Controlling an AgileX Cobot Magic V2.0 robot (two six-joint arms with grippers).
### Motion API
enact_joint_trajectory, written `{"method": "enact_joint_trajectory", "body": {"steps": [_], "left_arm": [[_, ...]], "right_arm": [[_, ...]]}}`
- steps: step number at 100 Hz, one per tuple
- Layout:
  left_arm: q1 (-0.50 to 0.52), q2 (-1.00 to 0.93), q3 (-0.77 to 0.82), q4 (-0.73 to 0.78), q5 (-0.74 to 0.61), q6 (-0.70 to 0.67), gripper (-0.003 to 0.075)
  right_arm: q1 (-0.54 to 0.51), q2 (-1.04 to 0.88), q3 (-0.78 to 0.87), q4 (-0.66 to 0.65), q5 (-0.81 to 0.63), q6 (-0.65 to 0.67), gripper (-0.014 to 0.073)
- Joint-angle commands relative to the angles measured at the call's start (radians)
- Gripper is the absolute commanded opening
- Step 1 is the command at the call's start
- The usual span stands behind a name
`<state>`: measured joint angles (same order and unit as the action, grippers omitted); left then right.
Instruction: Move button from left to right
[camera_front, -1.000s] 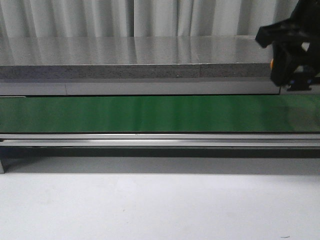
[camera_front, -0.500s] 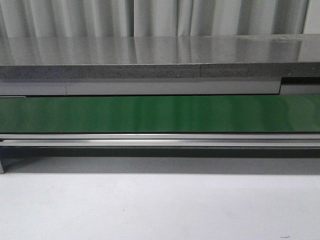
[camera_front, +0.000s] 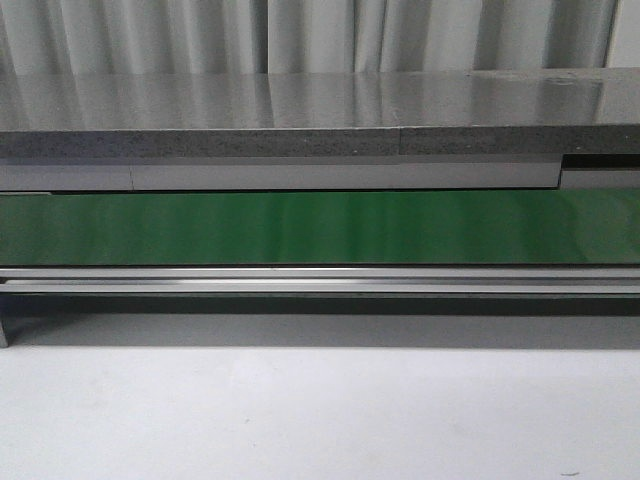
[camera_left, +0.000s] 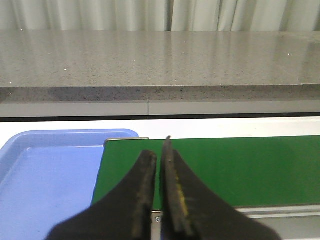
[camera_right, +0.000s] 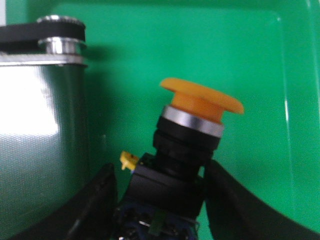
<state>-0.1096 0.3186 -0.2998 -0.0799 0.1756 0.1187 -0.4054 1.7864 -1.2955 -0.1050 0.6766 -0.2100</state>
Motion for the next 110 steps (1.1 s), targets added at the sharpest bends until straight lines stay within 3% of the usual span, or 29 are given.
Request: {"method": "enact_joint_trajectory", "body": {"steps": [1, 48, 57, 79, 110], "left_arm": [[-0.008, 0.007, -0.027, -0.008, -0.085, -0.001, 0.0005], [-0.008, 0.007, -0.027, -0.008, -0.085, -0.001, 0.0005], [-0.008, 0.007, -0.027, -0.008, -0.085, -0.001, 0.0005], [-0.008, 0.007, -0.027, -0.008, -0.085, -0.001, 0.0005], [-0.008, 0.007, -0.027, -0.008, -0.085, -0.001, 0.0005]], "right_arm": [[-0.013, -0.016, -0.036, -0.012, -0.020, -0.012, 0.0142], [-0.013, 0.045, -0.031, 0.008, 0.024, -0.011, 0.0147], [-0.013, 0.045, -0.031, 0.008, 0.027, -0.011, 0.0206], [-0.013, 0.045, -0.031, 0.008, 0.031, -0.011, 0.0463], [-0.013, 0.023, -0.062, 0.008, 0.027, 0.039, 0.0477]]}}
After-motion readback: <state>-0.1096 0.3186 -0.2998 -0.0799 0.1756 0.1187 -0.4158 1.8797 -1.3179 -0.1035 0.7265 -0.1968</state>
